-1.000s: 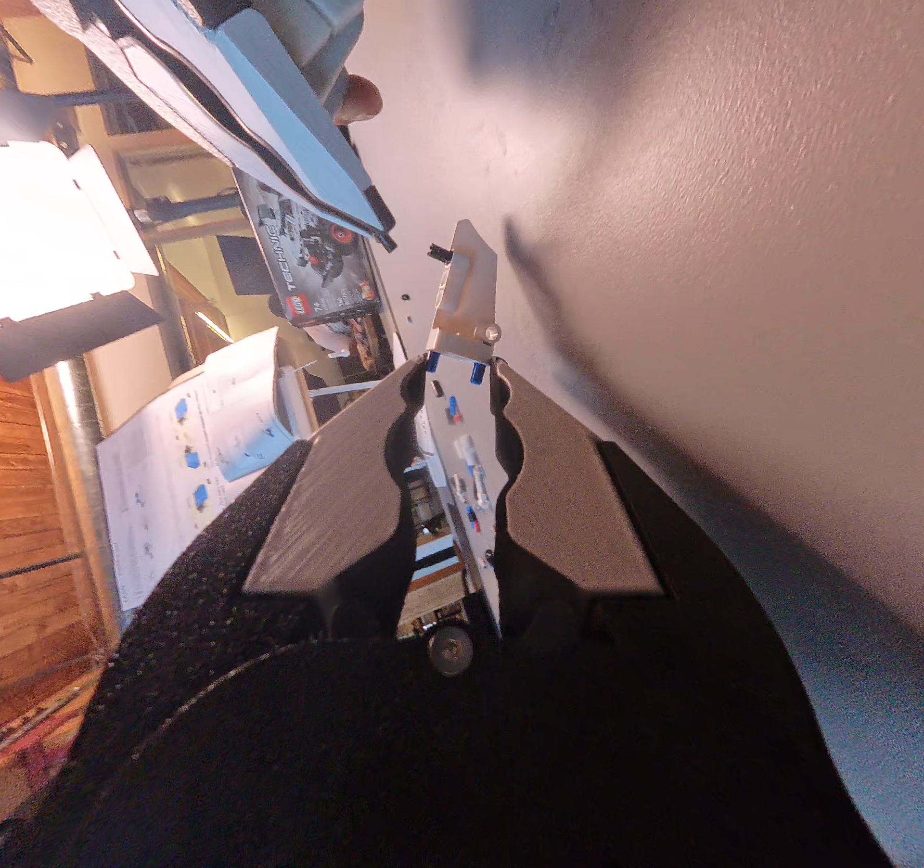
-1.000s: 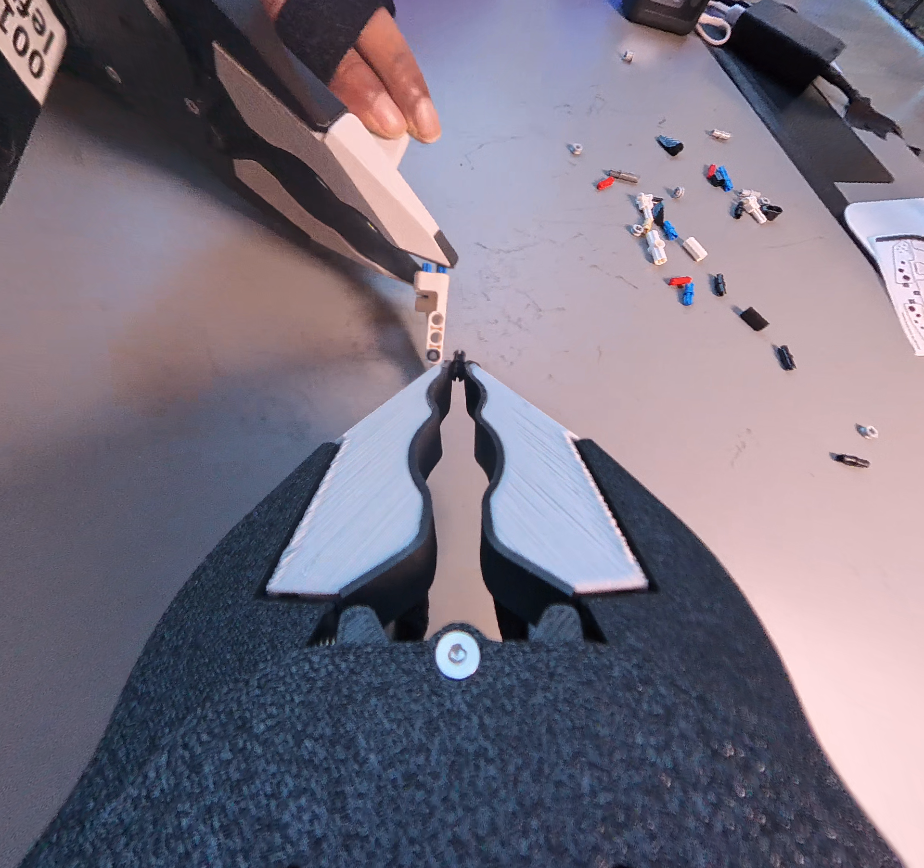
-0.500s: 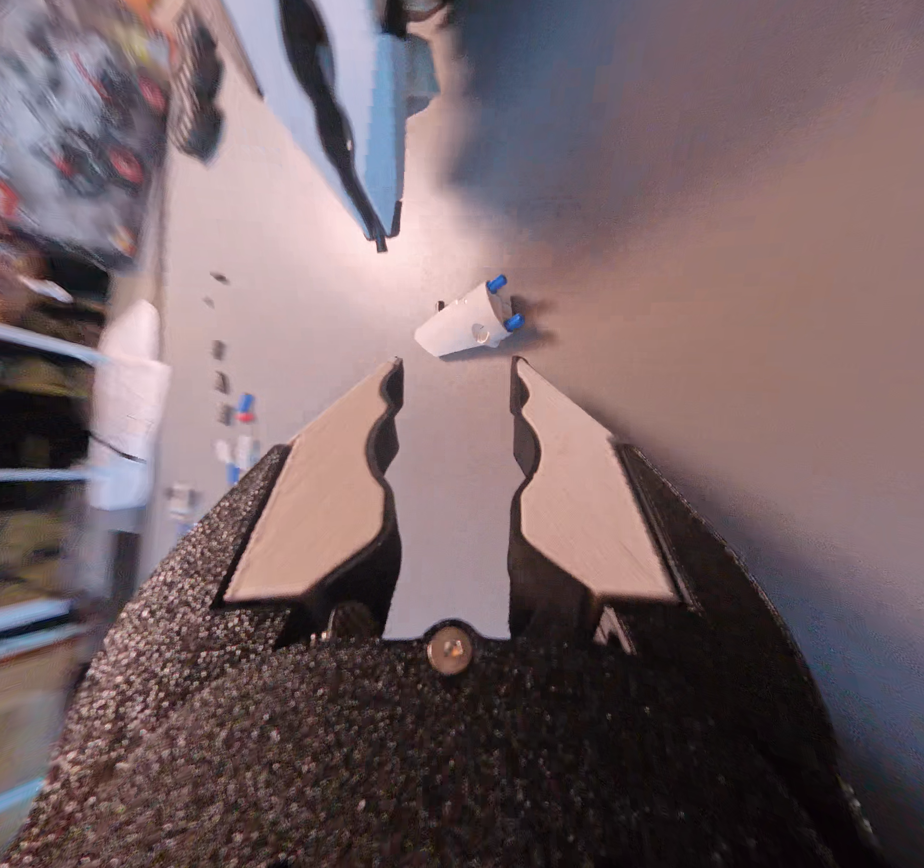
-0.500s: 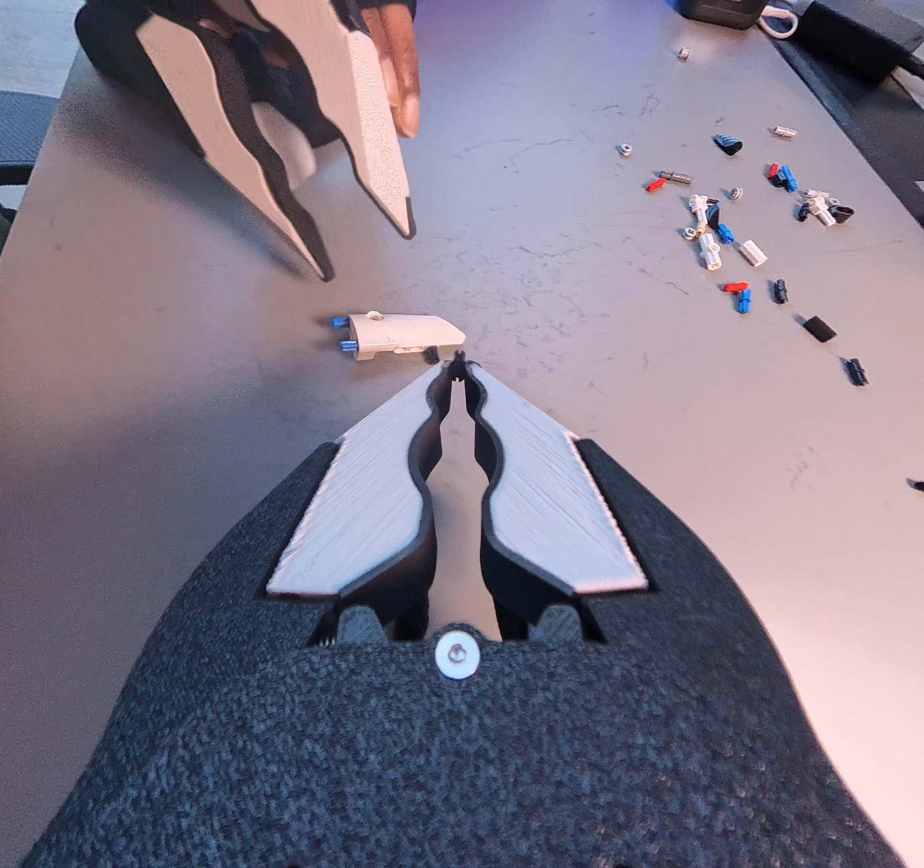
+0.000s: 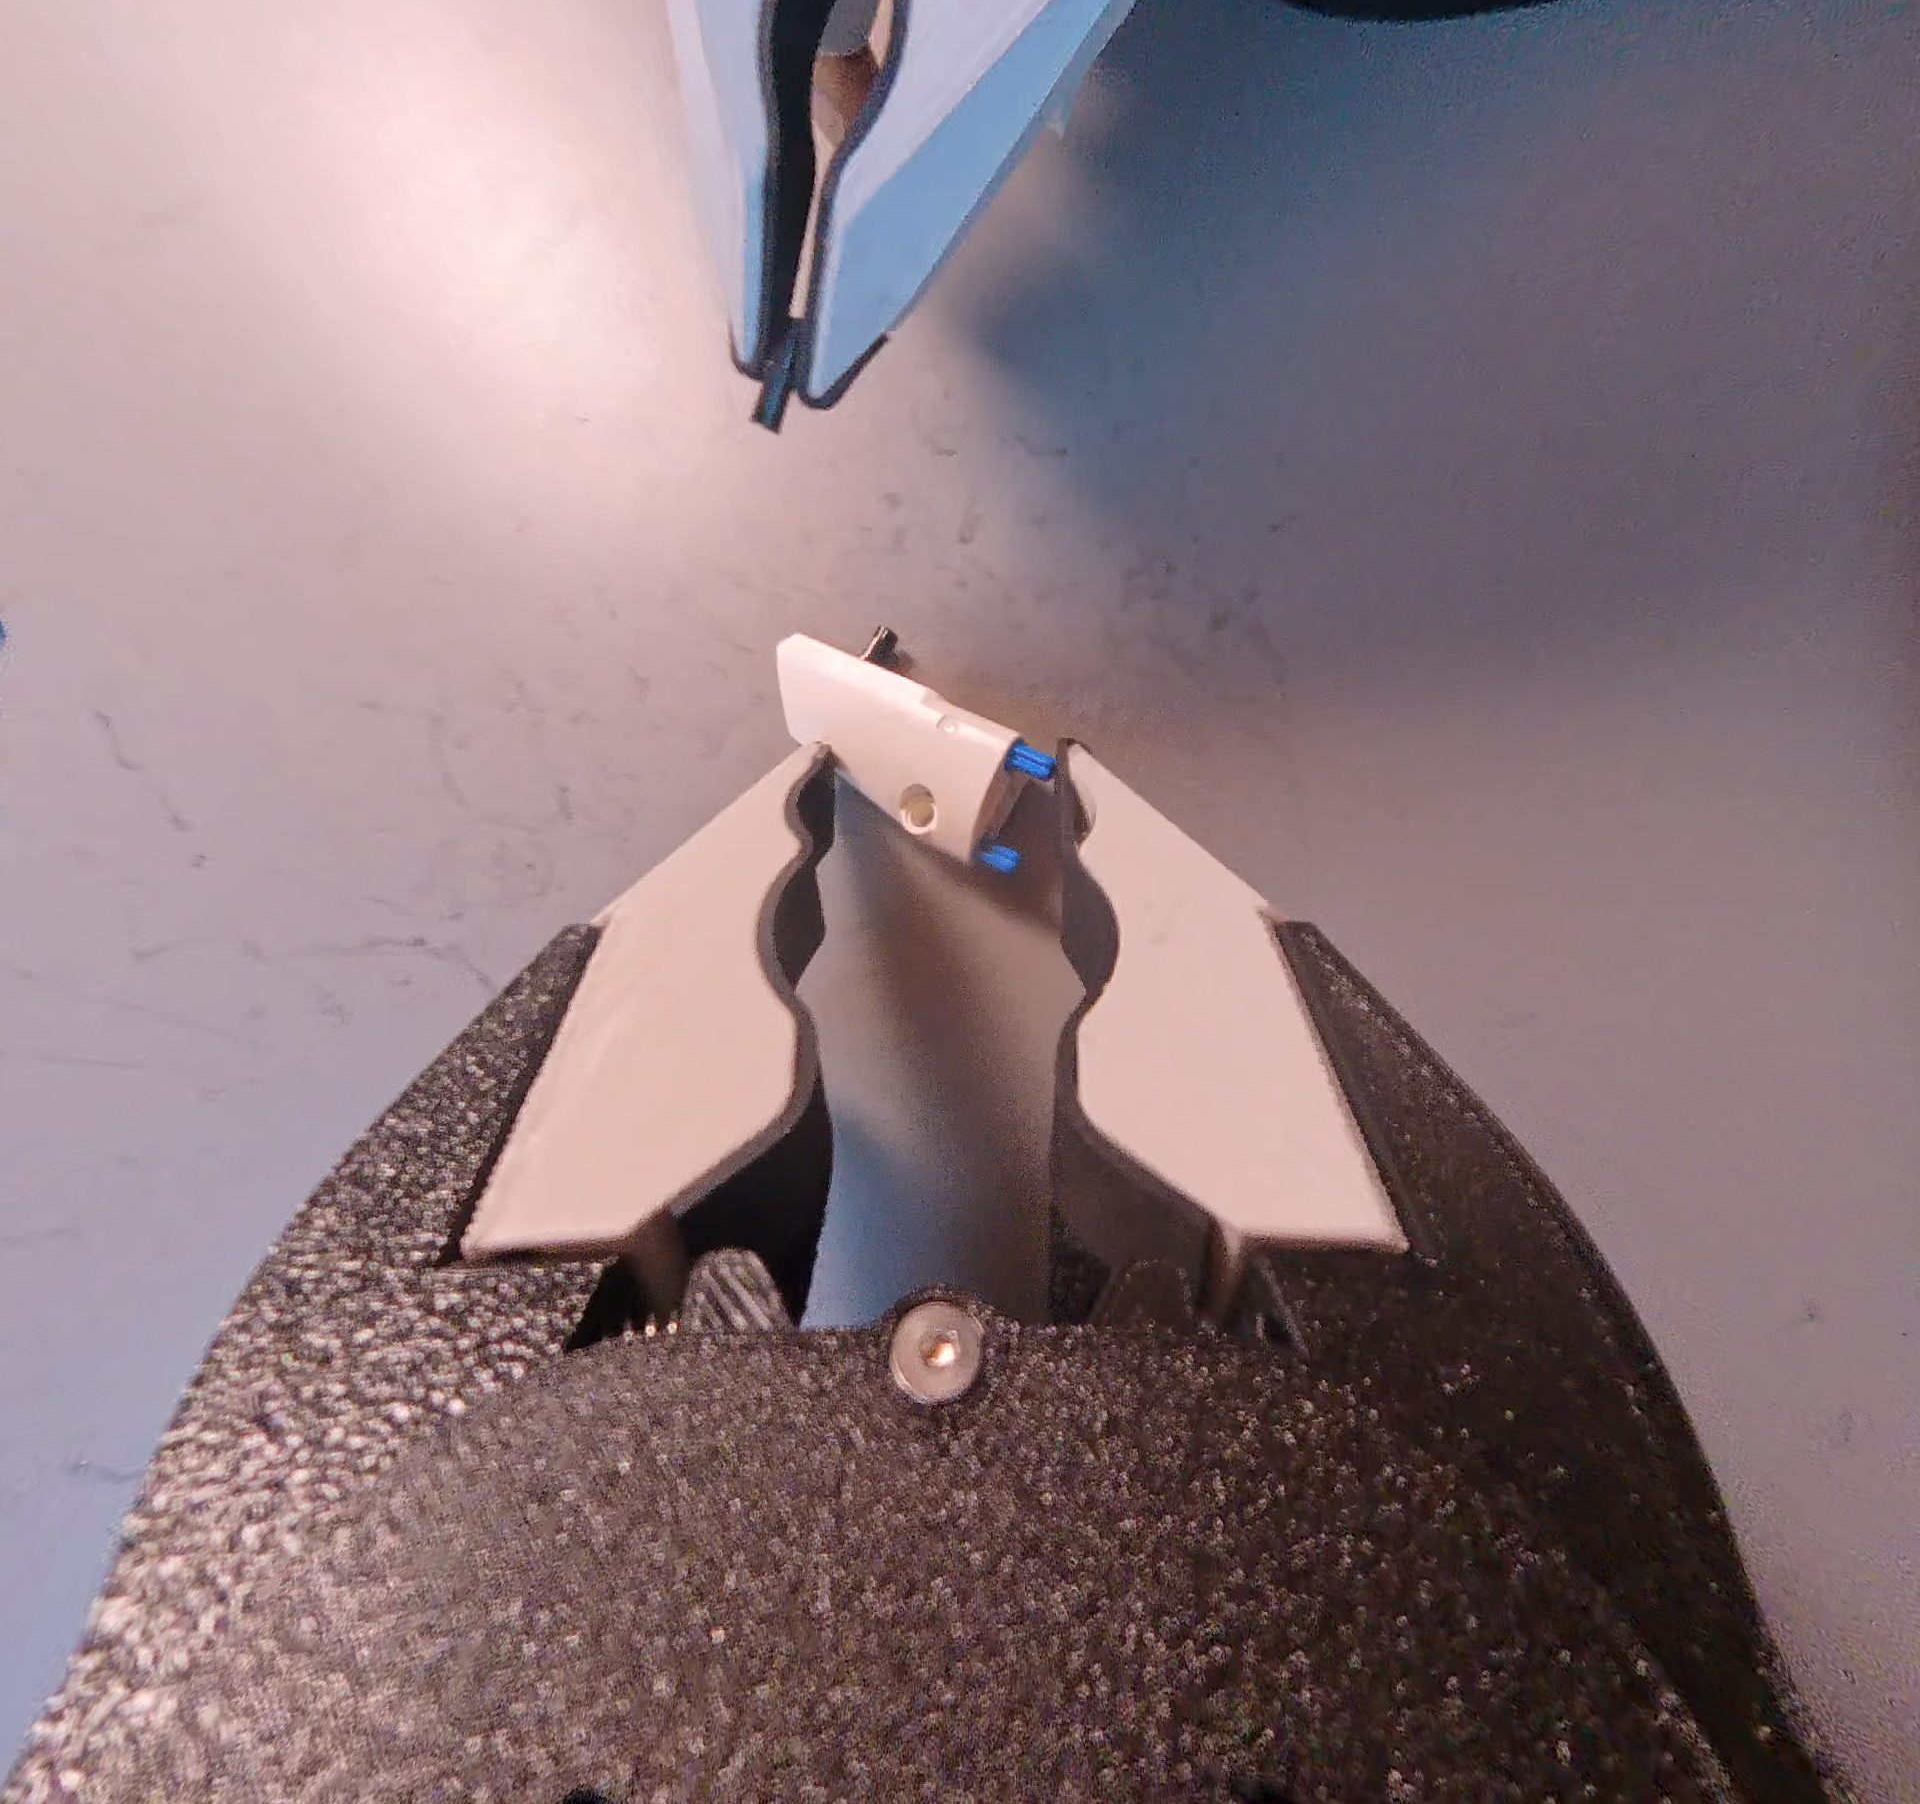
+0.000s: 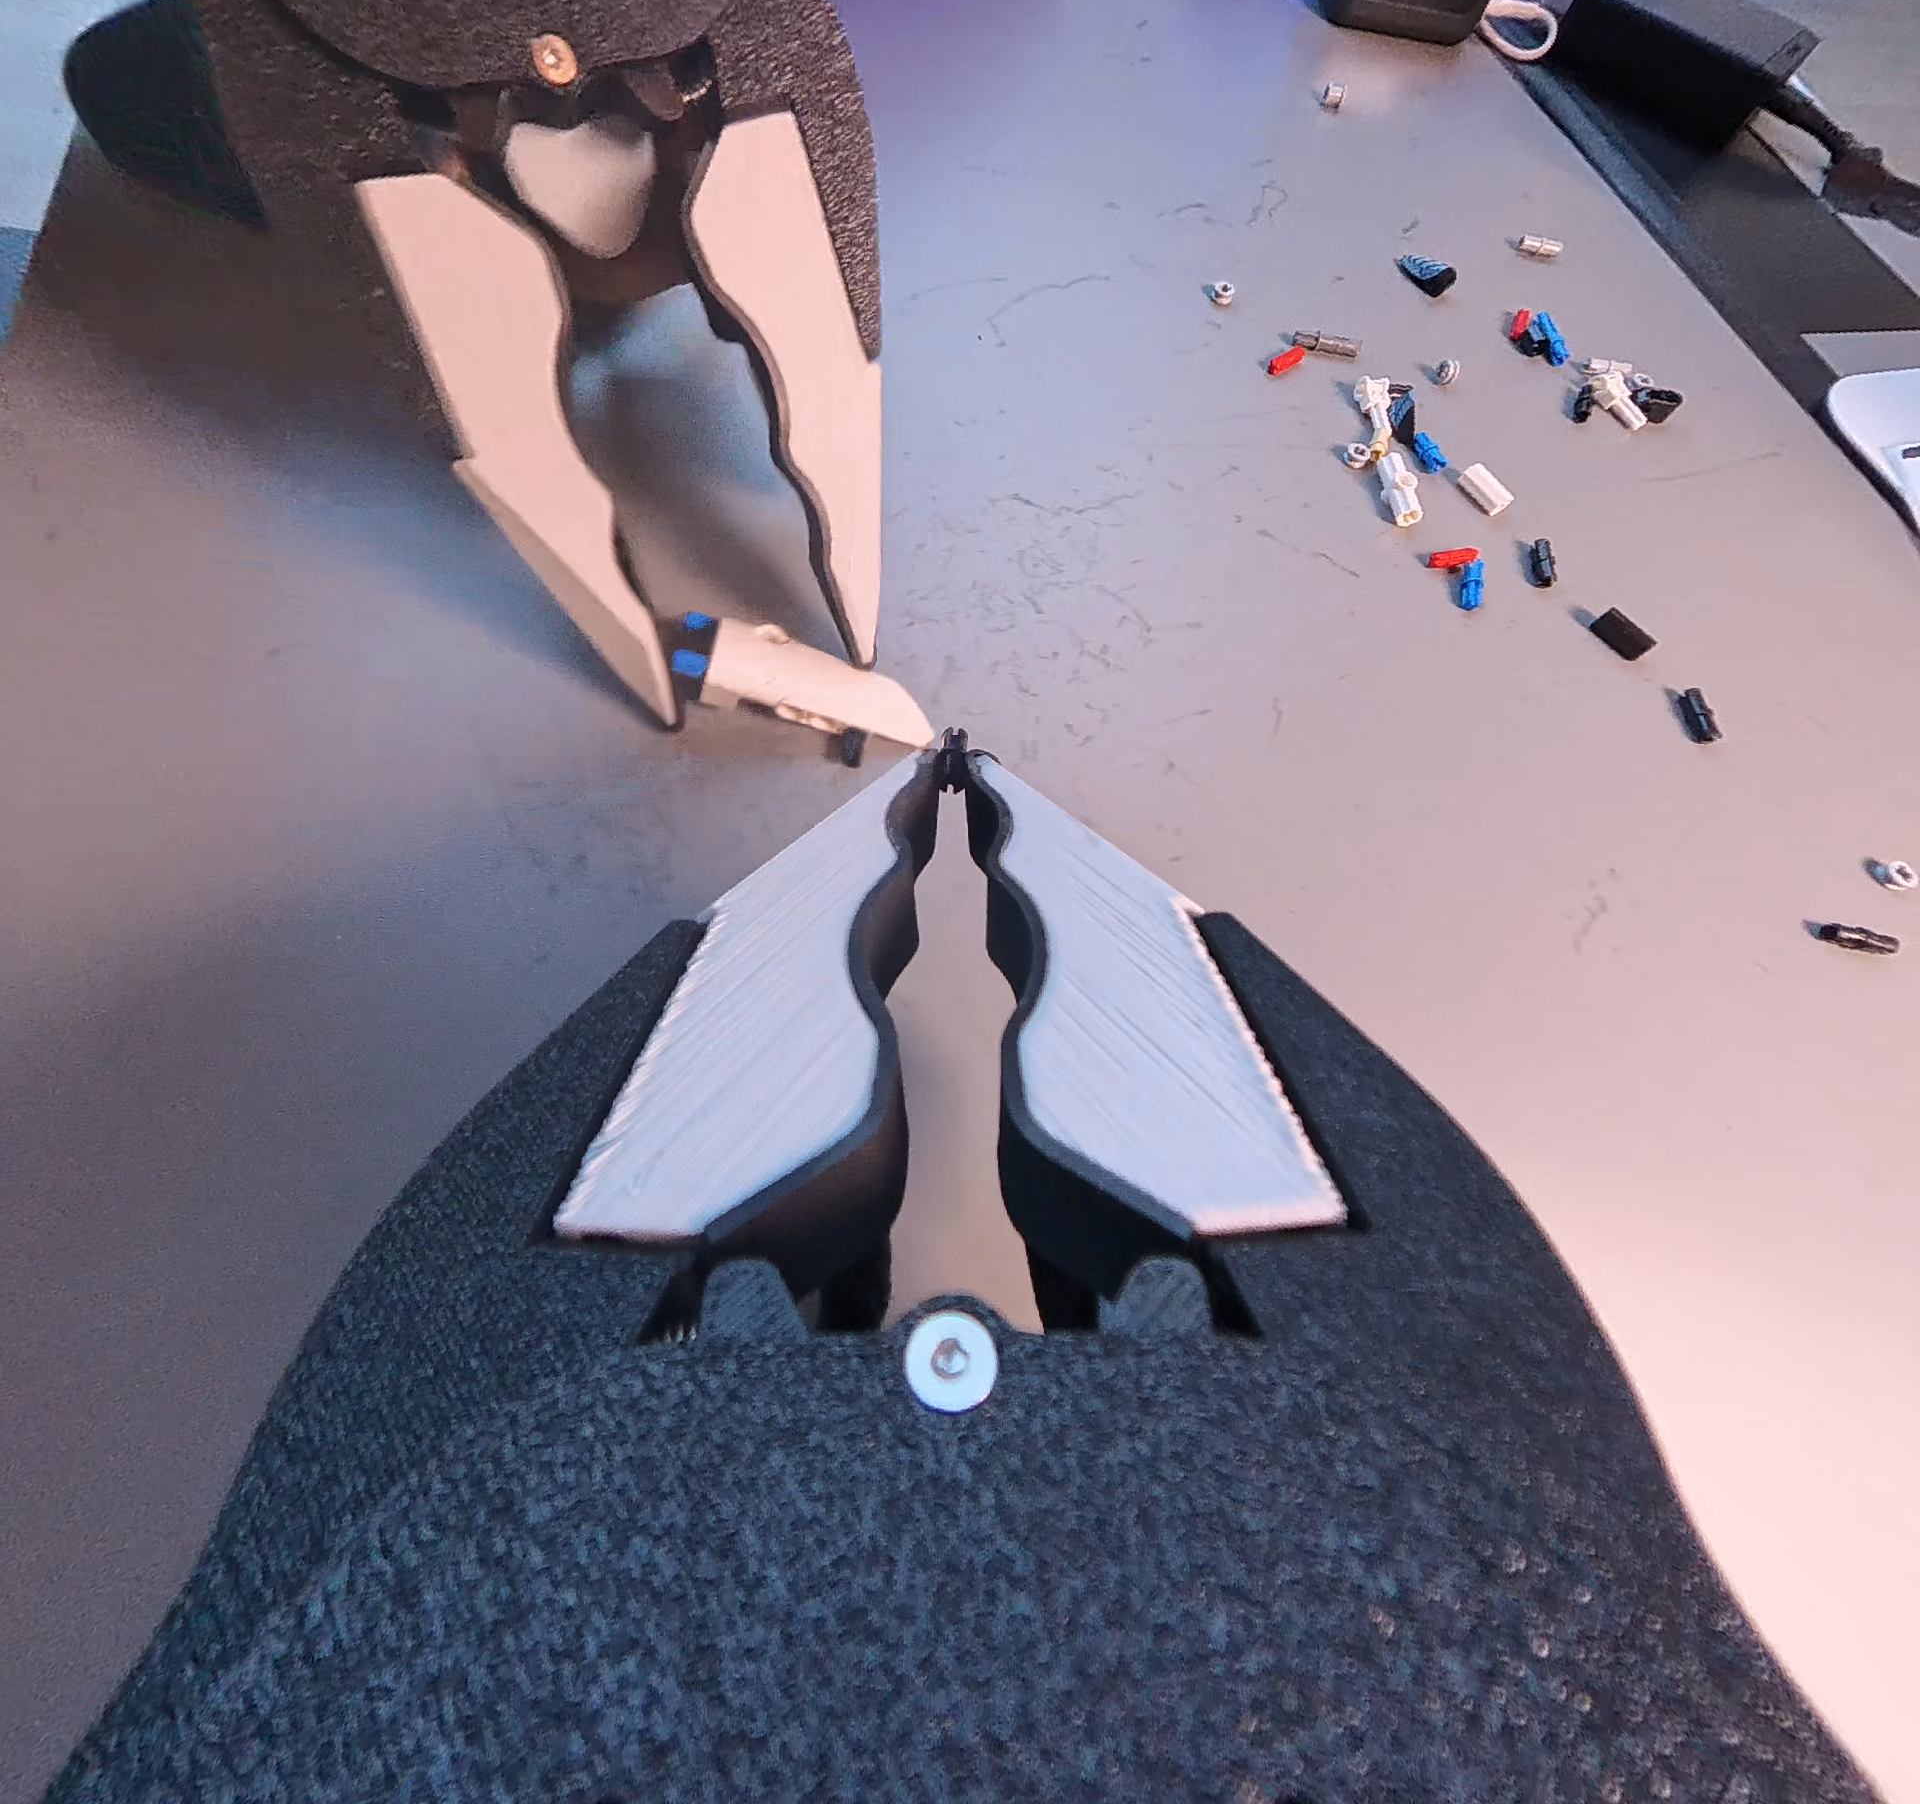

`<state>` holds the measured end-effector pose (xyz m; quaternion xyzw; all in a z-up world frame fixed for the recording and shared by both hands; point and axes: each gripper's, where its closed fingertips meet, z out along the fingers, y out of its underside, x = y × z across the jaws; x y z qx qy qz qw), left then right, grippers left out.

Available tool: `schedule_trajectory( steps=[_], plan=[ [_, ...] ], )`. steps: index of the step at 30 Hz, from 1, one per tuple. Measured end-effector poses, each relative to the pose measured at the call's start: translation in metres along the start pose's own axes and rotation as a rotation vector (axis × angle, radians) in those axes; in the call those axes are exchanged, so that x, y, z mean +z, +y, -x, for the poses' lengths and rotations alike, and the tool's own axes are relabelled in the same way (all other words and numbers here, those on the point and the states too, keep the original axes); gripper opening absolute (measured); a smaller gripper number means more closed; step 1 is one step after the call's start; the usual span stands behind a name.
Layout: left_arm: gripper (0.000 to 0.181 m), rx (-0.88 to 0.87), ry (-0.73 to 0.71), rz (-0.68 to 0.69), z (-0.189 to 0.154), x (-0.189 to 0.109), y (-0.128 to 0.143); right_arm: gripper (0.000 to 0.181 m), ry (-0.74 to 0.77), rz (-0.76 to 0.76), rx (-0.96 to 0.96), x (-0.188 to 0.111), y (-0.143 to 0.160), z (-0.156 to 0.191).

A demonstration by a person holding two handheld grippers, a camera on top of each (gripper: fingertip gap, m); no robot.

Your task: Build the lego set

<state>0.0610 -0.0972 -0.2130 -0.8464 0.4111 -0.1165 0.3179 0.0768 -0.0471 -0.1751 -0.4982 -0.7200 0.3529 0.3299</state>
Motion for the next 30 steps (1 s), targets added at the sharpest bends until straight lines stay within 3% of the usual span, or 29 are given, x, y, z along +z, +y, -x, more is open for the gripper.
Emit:
schedule_trajectory(
  steps=[3, 5, 9, 15, 21, 25, 28, 30],
  plan=[
    [0.034, 0.119, 0.036, 0.015, 0.010, -0.006, 0.007, 0.004, -0.002, 0.006, -0.009, 0.000, 0.001, 0.002],
    [0.043, 0.108, 0.034, 0.027, 0.019, -0.008, 0.011, 0.004, -0.004, 0.009, -0.013, 0.001, 0.002, 0.002],
    [0.035, 0.128, -0.079, 0.034, 0.035, -0.013, 0.015, 0.004, -0.006, 0.006, -0.011, 0.000, 0.002, 0.002],
    [0.042, 0.231, -0.166, -0.012, 0.040, -0.011, 0.007, 0.004, -0.022, 0.014, -0.016, 0.003, 0.004, 0.005],
    [0.052, 0.273, -0.043, 0.070, 0.043, -0.003, 0.002, 0.004, -0.019, 0.003, -0.012, 0.001, 0.002, 0.005],
    [0.035, 0.130, 0.167, 0.110, 0.034, 0.000, 0.007, 0.004, -0.022, -0.006, -0.016, 0.000, 0.001, 0.006],
    [0.026, 0.151, 0.180, 0.038, 0.035, 0.000, 0.007, 0.004, -0.018, -0.008, -0.019, -0.002, 0.001, 0.005],
    [0.025, 0.035, 0.209, 0.026, 0.034, -0.001, 0.005, 0.004, -0.010, -0.012, -0.020, -0.004, 0.001, 0.003]
  ],
)
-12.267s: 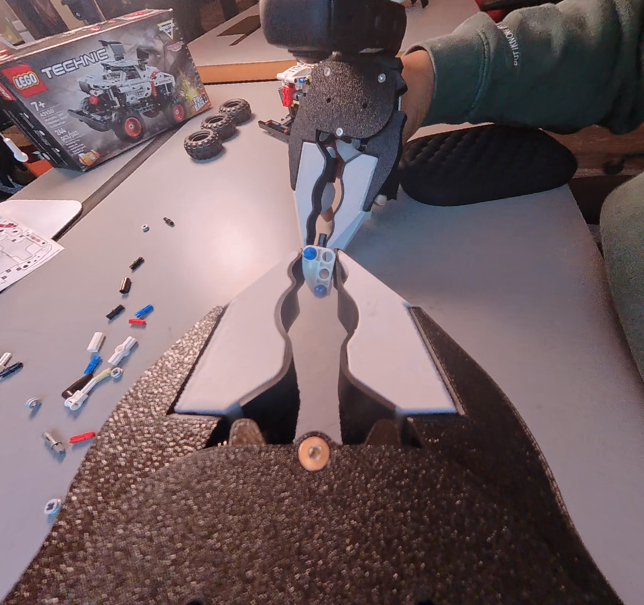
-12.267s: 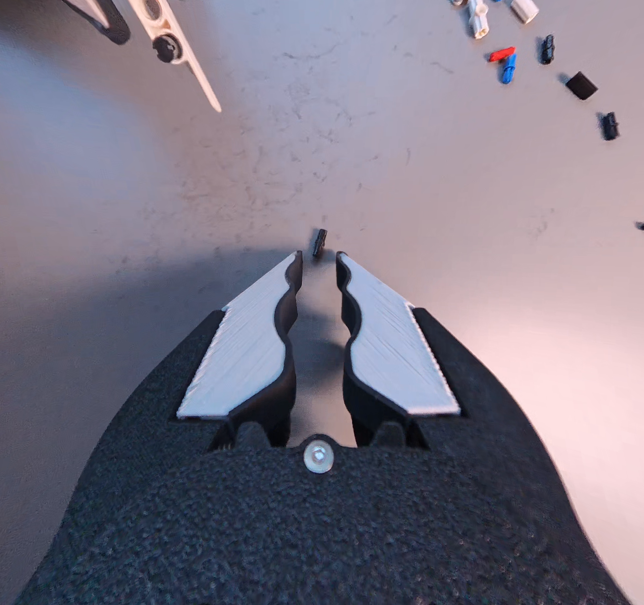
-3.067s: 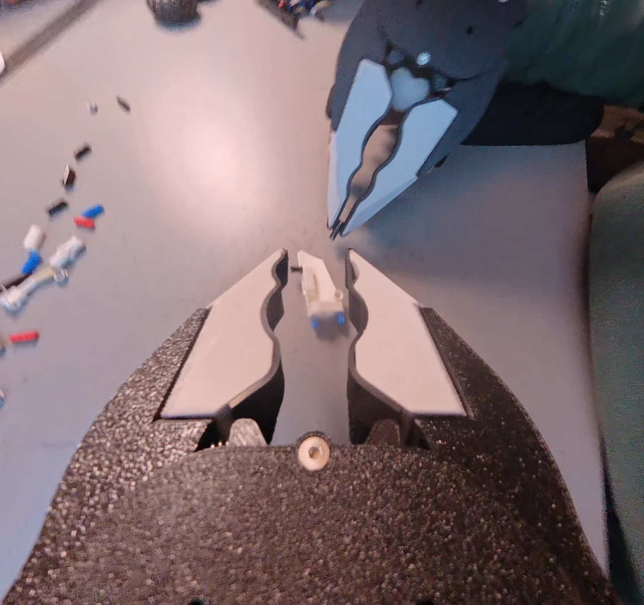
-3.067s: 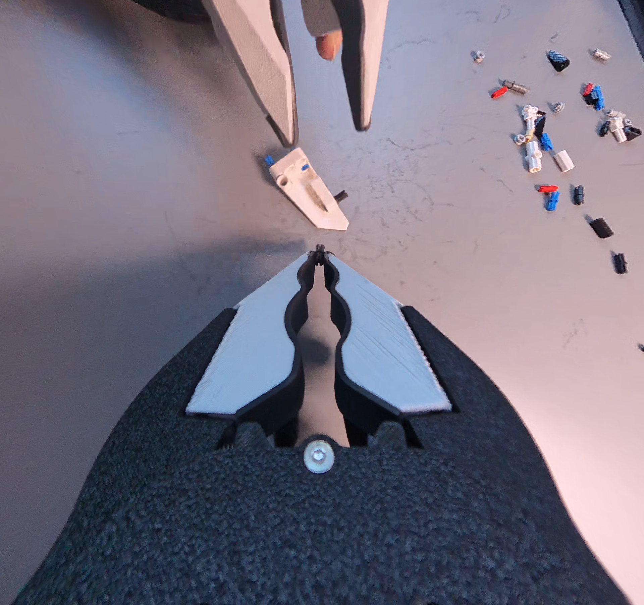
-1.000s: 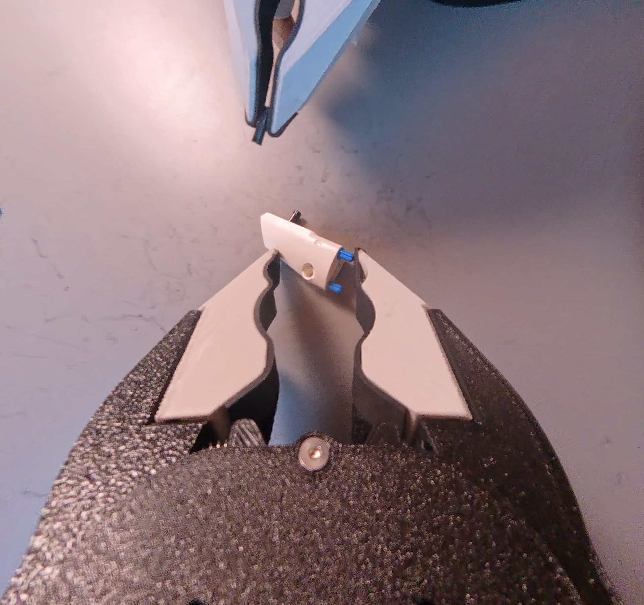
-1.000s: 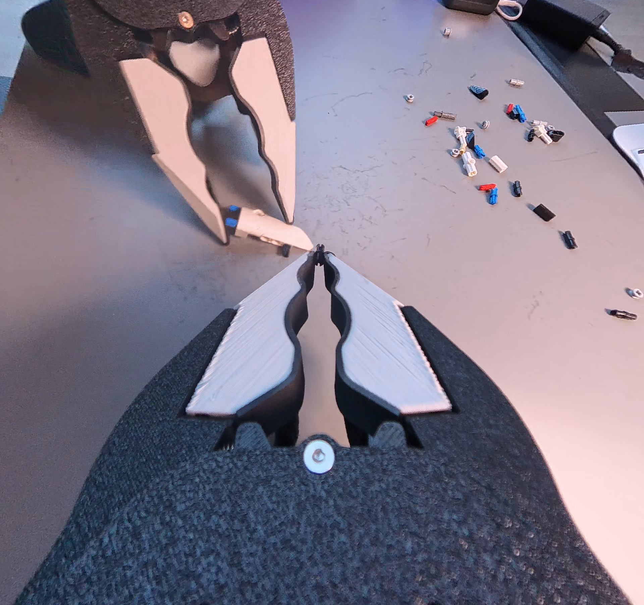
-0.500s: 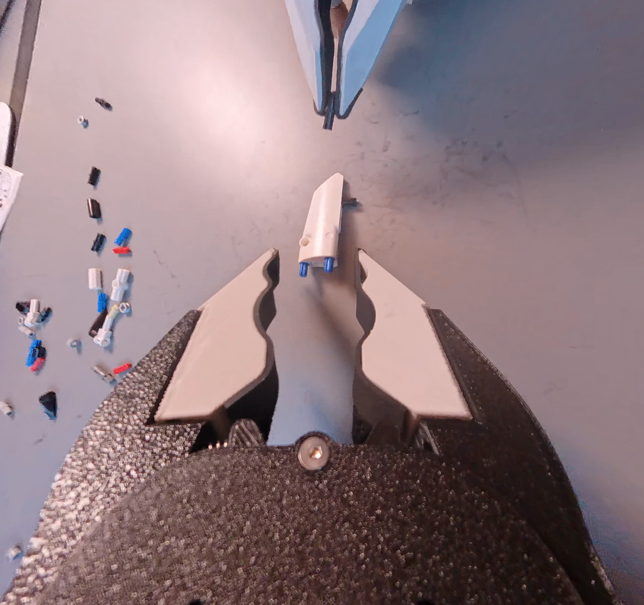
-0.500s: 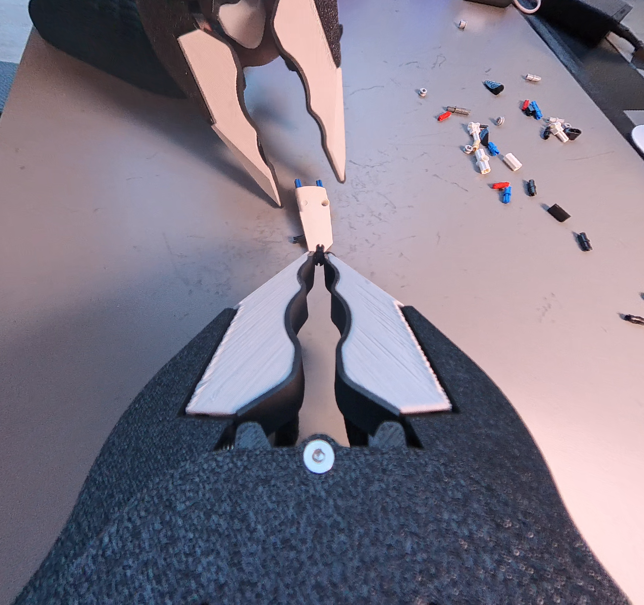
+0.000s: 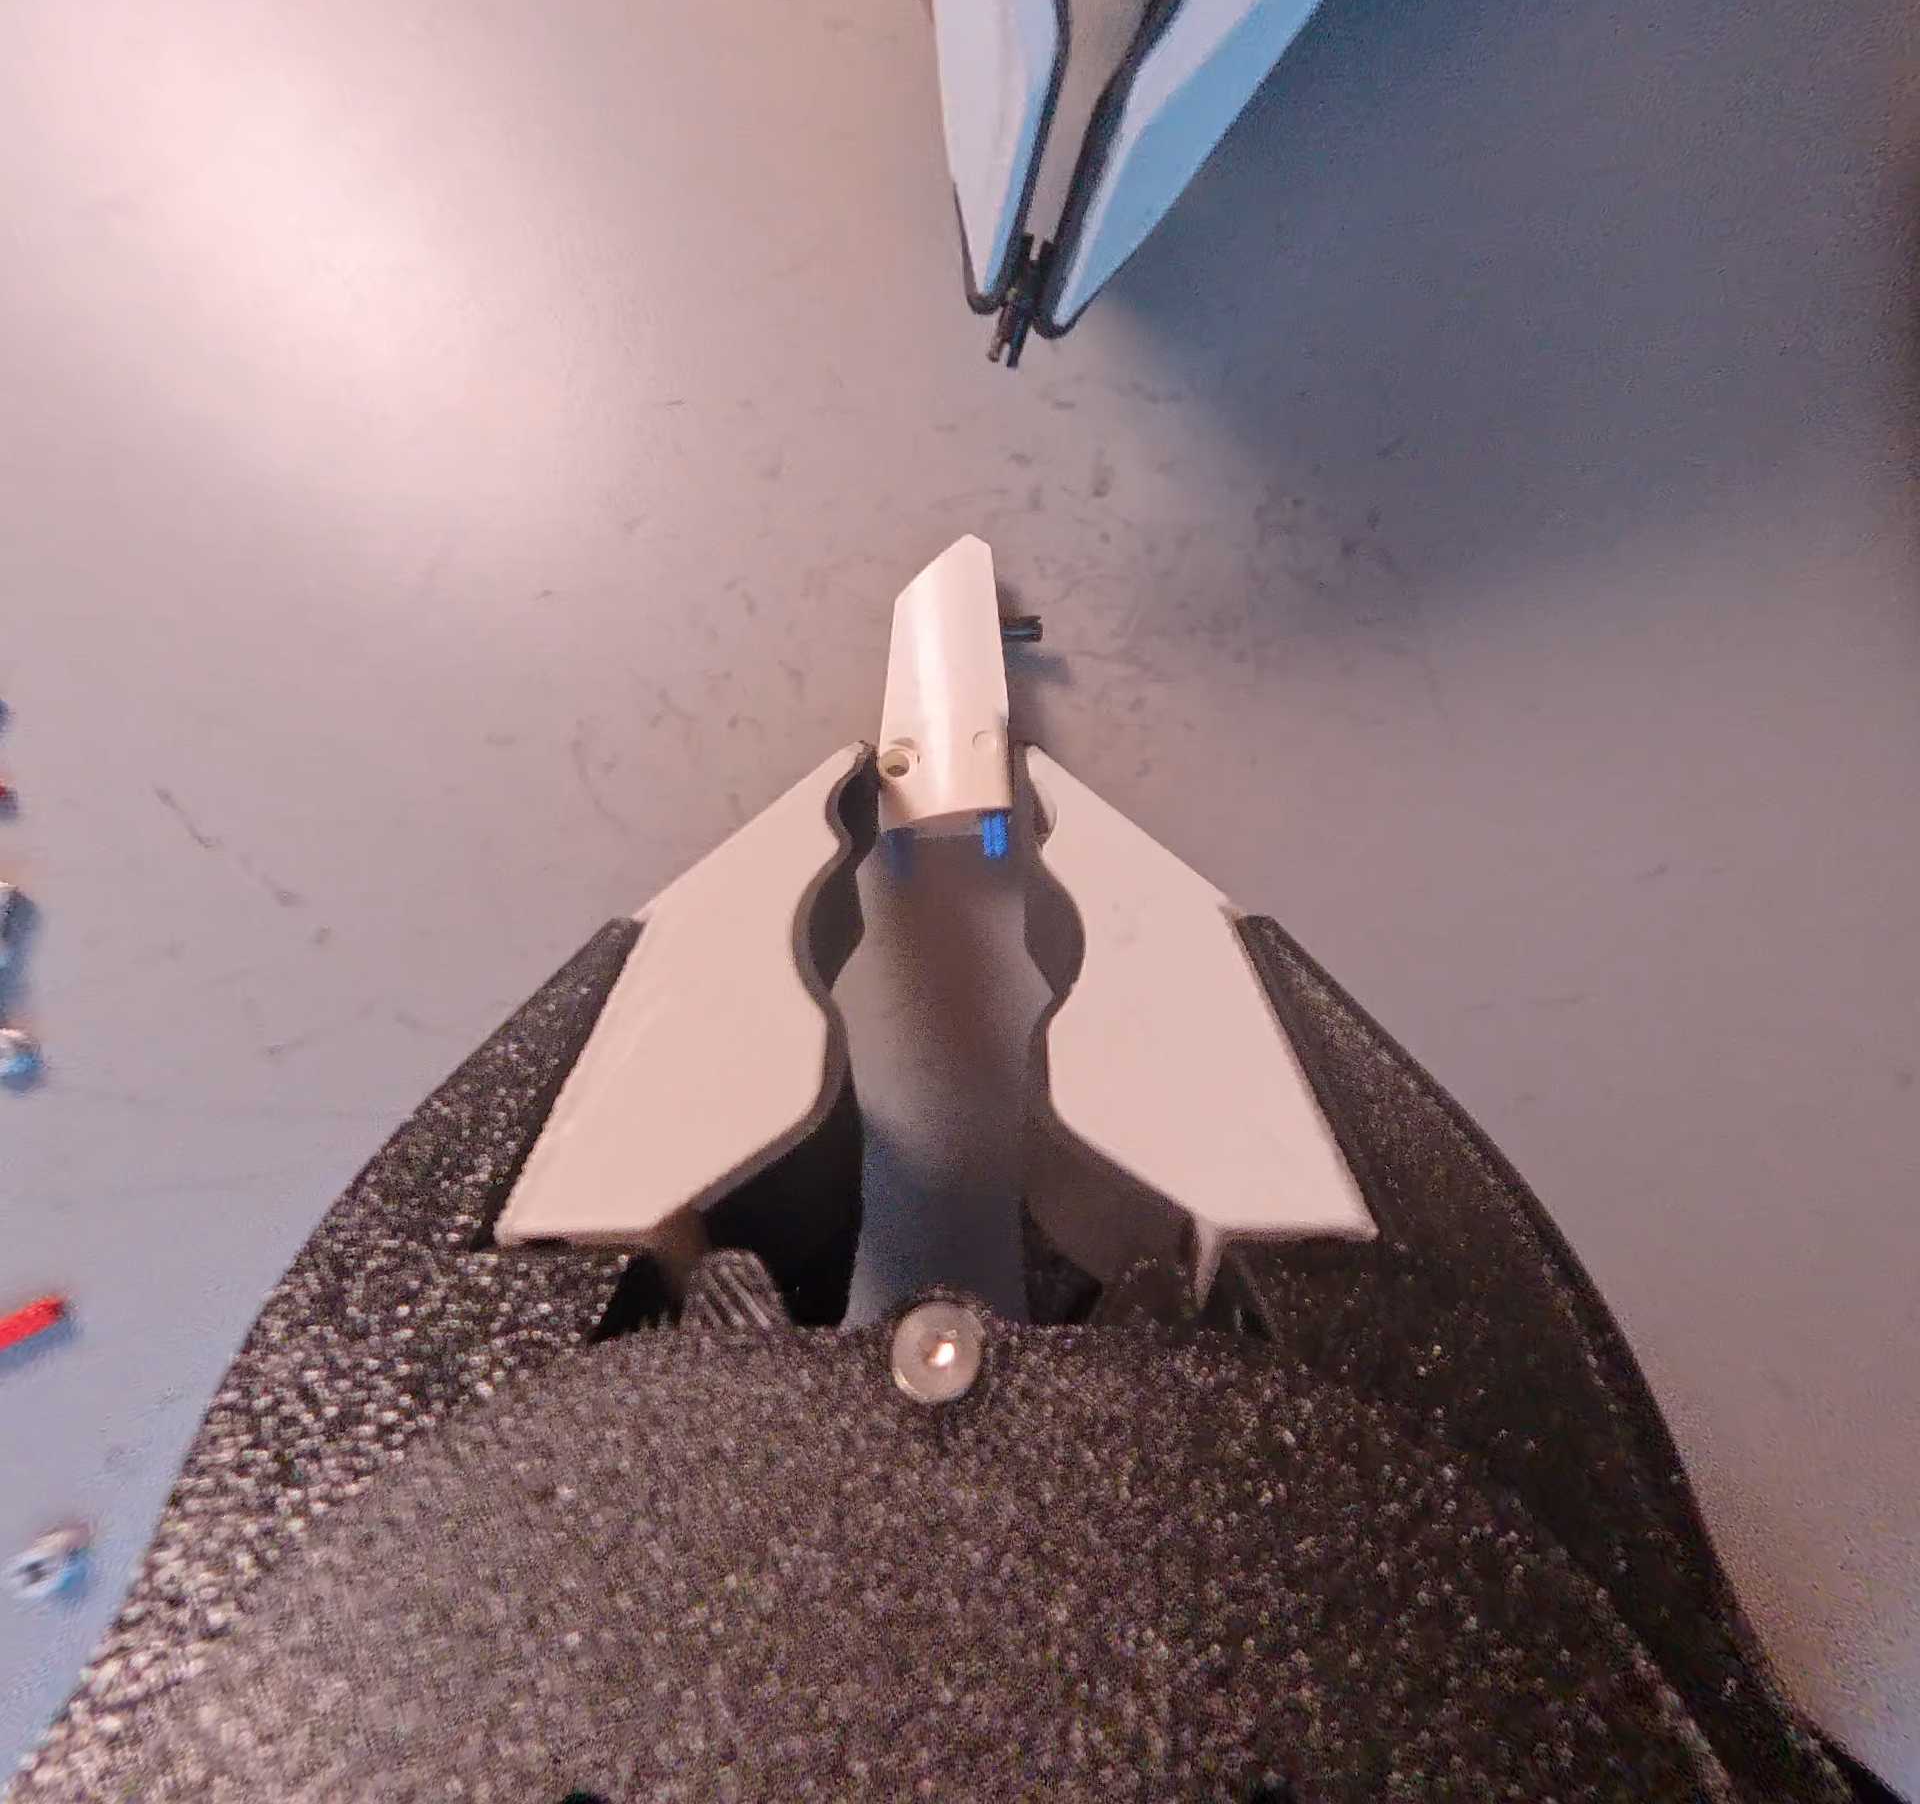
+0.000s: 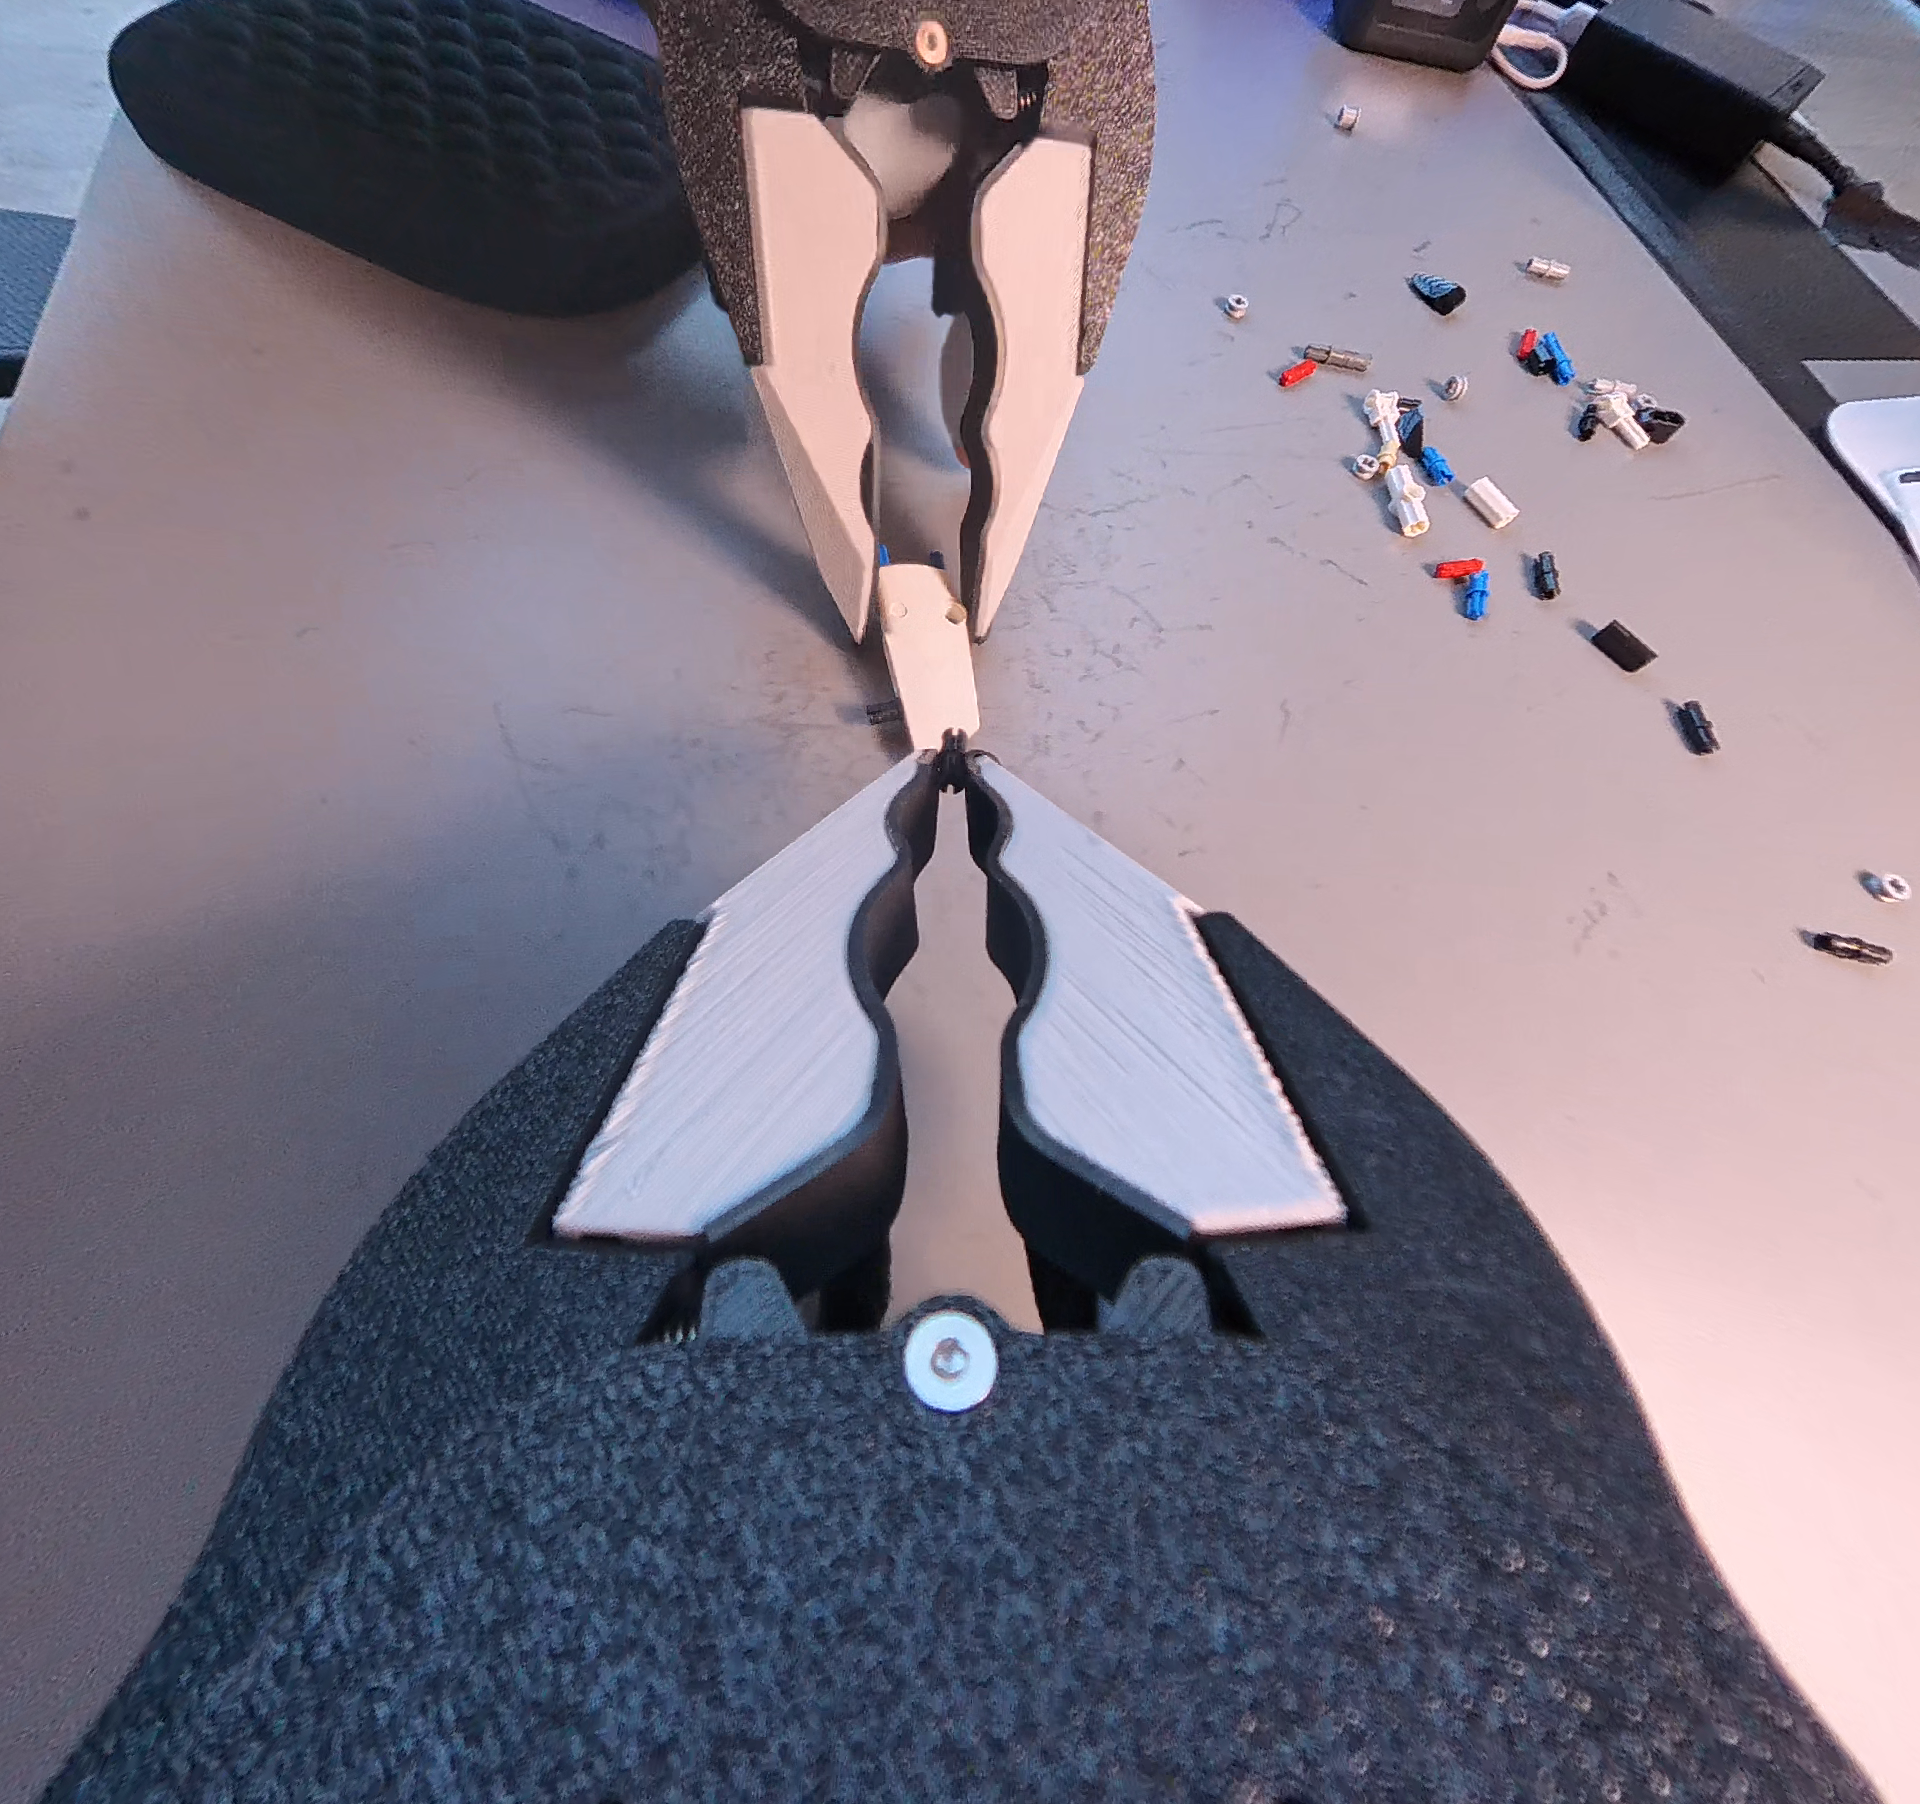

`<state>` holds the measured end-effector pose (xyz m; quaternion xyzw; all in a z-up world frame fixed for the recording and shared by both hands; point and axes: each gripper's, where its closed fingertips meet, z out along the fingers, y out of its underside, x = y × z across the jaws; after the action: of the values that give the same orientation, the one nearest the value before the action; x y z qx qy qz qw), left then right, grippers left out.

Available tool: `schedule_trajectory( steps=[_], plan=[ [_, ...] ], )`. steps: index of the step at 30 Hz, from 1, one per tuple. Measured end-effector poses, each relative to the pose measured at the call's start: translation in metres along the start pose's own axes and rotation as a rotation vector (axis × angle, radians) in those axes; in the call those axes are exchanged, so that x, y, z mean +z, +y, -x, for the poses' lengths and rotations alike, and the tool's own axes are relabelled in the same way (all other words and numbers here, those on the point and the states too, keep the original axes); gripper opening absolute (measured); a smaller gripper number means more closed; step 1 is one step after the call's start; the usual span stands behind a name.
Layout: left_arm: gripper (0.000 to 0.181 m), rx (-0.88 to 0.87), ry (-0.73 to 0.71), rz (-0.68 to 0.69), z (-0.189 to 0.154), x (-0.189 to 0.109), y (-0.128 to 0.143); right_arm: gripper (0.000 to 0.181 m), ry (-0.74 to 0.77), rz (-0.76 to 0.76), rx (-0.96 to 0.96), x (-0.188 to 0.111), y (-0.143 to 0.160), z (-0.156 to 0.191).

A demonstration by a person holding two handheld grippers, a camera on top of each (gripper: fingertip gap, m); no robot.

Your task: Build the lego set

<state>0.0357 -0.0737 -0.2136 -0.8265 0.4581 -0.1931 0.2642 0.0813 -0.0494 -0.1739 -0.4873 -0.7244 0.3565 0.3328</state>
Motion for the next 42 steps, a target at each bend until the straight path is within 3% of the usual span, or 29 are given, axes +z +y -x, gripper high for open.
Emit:
schedule_trajectory(
  steps=[5, 11, 16, 21, 28, 38, 42],
  plan=[
    [0.025, -0.394, 0.145, -0.135, -0.015, 0.002, -0.025, 0.004, 0.005, -0.060, -0.019, -0.006, -0.011, 0.001],
    [0.025, -0.572, 0.100, -0.229, 0.008, 0.007, -0.037, 0.004, 0.125, 0.013, -0.107, -0.003, -0.012, -0.007],
    [0.025, -0.586, 0.050, -0.262, 0.020, 0.011, -0.044, 0.004, 0.271, 0.140, -0.166, 0.009, 0.002, -0.022],
    [0.025, -0.541, -0.061, -0.207, 0.029, 0.011, -0.036, 0.004, 0.352, 0.246, -0.209, 0.018, 0.013, -0.032],
    [0.025, -0.529, -0.121, -0.176, 0.034, 0.012, -0.033, 0.004, 0.426, 0.309, -0.266, 0.025, 0.016, -0.035],
    [0.025, -0.603, -0.062, -0.215, 0.036, 0.010, -0.035, 0.004, 0.556, 0.306, -0.391, 0.026, 0.009, -0.042],
    [0.024, -0.575, -0.086, -0.197, 0.036, 0.010, -0.033, 0.004, 0.527, 0.322, -0.409, 0.028, 0.012, -0.040]
  ],
)
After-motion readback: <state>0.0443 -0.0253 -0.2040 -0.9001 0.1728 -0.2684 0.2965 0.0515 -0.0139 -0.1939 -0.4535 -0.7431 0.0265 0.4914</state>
